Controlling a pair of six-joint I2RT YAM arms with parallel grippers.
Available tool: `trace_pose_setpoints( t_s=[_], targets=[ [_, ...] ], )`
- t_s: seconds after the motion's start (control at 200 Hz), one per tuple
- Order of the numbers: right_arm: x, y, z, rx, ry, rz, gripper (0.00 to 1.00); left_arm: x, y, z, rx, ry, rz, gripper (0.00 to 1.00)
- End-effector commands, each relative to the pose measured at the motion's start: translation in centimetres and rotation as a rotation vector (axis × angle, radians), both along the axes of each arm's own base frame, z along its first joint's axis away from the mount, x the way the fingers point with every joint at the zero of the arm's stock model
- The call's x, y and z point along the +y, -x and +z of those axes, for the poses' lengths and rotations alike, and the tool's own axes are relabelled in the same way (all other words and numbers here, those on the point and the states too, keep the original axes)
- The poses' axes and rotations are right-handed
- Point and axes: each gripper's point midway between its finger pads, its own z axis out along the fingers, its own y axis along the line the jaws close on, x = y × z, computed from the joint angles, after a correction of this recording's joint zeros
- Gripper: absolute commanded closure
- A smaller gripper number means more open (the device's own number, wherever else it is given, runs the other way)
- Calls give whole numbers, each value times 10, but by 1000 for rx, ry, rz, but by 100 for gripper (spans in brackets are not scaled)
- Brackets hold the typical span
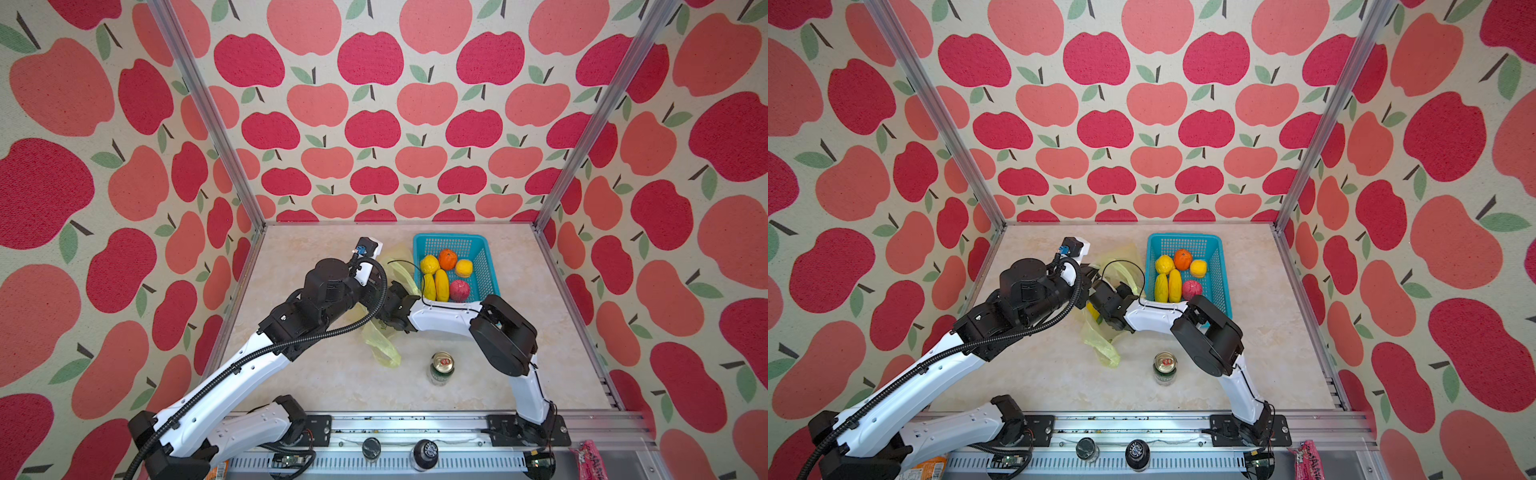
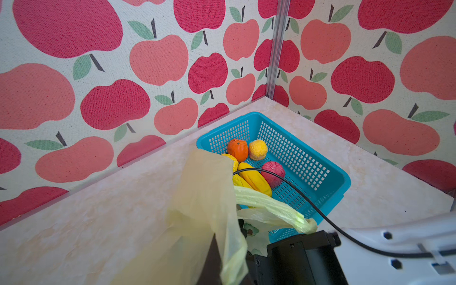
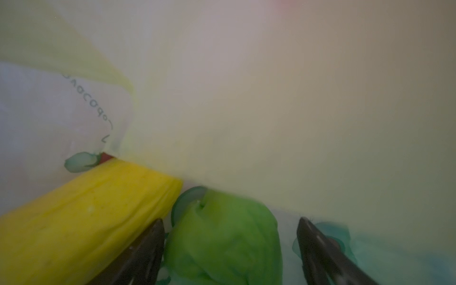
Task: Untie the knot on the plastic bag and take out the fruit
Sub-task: 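Grasp the green fruit with the right gripper and lift it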
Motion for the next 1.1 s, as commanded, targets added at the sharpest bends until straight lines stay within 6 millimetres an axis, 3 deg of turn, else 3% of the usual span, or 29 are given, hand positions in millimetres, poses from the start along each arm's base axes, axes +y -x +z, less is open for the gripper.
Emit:
trace_pose_setpoints(
  t_s=[0.0,0.135,0.325,0.555,0.74,0.941,1.096],
  targets=[
    [-7,-5,-23,83,38,-29,14,-5,3,8,-43,6,-26,100],
    [-11,-10,-34,119,44,-56,15,-5,2,8,-48,0,-18,100],
    [-12,-11,-31,114,40,-54,23,-5,2,8,-49,-1,-14,100],
    [-10,-8,-20,112,3,-33,47,-2,-3,6,-45,-13,19,100],
    [-11,1,9,79,-77,-9,58,7,-16,0,-29,-51,112,100],
    [-15,23,56,10,-216,58,65,13,-24,-5,-6,-61,158,100],
    [-15,45,80,-27,-304,124,68,14,-25,-5,2,-55,161,100]
  ],
)
